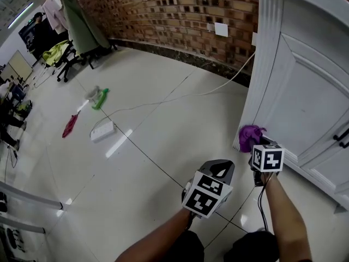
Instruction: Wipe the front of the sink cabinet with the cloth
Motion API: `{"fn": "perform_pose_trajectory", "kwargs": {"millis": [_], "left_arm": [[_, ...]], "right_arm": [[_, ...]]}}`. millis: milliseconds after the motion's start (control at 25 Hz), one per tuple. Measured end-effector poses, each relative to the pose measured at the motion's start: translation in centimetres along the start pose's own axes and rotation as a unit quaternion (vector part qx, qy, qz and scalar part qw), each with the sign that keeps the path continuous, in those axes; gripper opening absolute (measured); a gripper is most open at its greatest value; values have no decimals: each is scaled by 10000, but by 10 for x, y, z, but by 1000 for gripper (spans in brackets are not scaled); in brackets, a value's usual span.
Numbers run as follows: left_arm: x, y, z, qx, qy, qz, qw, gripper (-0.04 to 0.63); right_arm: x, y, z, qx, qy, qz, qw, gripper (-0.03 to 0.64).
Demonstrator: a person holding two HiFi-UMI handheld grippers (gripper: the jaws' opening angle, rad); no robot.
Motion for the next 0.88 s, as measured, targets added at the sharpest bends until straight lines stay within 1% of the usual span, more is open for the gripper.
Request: {"fn": "perform_pose_trajectory", "kwargs": {"millis": [120, 280, 360, 480, 720, 880], "left_arm": [[-1, -5, -6, -42, 45, -36, 10000, 5], [0, -11, -12, -99, 82, -58, 9999, 5], [3, -12, -10, -99, 47, -57, 9999, 5], [7, -13, -4, -35, -32, -86, 10000, 5], [11, -8, 12, 149, -165, -134, 9997, 5], [19, -2, 25, 284, -275, -175, 9991, 5]], "right_arm": [[14, -8, -4, 61, 58, -132, 9999, 92], [18, -13, -5, 48, 112, -156, 9998, 92], [15, -14, -3, 157, 132, -124, 9997, 92], [5, -22, 7, 269, 23, -148, 9995, 92], [-23, -42, 30, 219, -249, -172, 9993, 92], [-44, -58, 50, 360, -404, -195, 9983, 92]]}}
Point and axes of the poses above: the fingertips, and each gripper's own axes: x forward along the fingers, z to its right, y out of its top, the point moved 5 cm from there along -x, backward along the fingers, and after that the axes turned 7 degrees about -x, right-handed, at the moved point
